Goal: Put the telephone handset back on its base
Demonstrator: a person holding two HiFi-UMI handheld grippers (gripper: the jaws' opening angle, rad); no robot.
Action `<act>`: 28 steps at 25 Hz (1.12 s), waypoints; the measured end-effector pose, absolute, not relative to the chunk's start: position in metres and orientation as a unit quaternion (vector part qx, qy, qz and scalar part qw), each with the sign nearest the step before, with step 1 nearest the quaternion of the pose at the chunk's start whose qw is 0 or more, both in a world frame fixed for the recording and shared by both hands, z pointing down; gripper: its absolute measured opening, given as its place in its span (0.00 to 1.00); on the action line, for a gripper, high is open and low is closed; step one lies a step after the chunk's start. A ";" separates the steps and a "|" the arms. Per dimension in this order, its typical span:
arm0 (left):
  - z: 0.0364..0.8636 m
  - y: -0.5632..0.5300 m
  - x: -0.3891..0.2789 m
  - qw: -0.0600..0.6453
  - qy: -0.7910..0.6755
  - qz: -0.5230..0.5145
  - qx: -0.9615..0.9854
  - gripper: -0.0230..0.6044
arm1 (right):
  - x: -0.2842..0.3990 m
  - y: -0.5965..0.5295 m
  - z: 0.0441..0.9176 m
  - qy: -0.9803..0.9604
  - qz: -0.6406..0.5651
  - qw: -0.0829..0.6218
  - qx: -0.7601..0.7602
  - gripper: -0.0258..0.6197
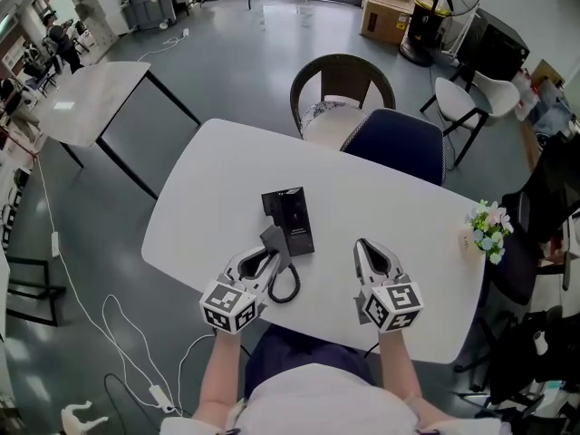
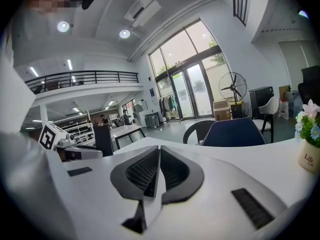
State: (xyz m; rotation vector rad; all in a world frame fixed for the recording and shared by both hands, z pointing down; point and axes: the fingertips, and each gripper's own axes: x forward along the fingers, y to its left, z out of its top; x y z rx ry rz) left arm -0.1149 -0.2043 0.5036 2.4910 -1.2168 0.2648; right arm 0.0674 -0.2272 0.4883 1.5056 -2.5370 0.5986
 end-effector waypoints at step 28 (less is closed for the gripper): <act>0.572 -0.264 -0.140 0.322 -0.336 0.081 0.881 0.16 | 0.045 -0.221 0.494 -0.824 0.204 0.088 0.521 0.10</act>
